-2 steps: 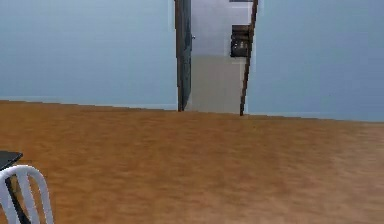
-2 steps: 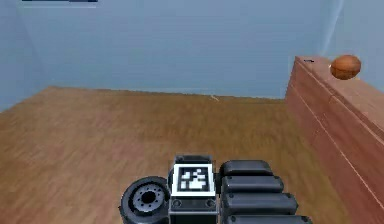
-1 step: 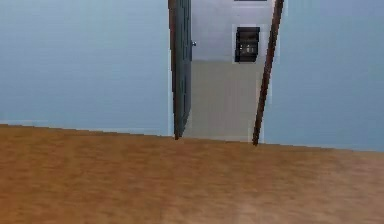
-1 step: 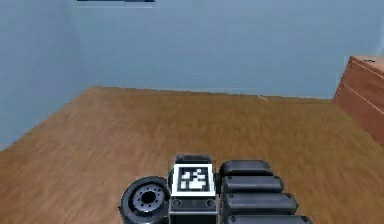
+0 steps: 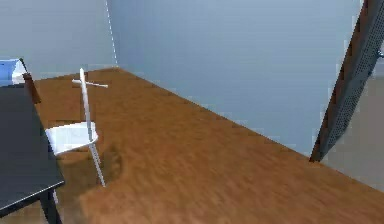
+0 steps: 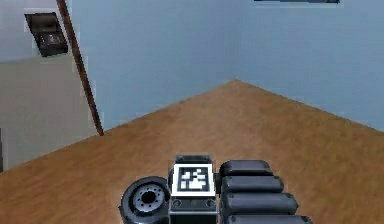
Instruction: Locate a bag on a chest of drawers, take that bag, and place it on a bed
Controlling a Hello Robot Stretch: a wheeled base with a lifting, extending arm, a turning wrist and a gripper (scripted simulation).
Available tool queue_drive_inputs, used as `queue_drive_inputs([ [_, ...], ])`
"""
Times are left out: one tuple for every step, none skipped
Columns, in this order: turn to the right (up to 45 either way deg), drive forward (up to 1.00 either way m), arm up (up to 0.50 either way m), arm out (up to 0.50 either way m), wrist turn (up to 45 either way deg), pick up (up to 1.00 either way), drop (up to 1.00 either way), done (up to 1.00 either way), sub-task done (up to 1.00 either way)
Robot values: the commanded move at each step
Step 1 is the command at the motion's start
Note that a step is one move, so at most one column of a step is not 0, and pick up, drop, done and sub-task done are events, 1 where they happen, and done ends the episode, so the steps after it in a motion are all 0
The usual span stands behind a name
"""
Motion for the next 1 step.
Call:
queue_drive_inputs([
  [0.0, 0.85, 0.00, 0.00, 0.0, 0.00, 0.00, 0.00, 0.00],
])
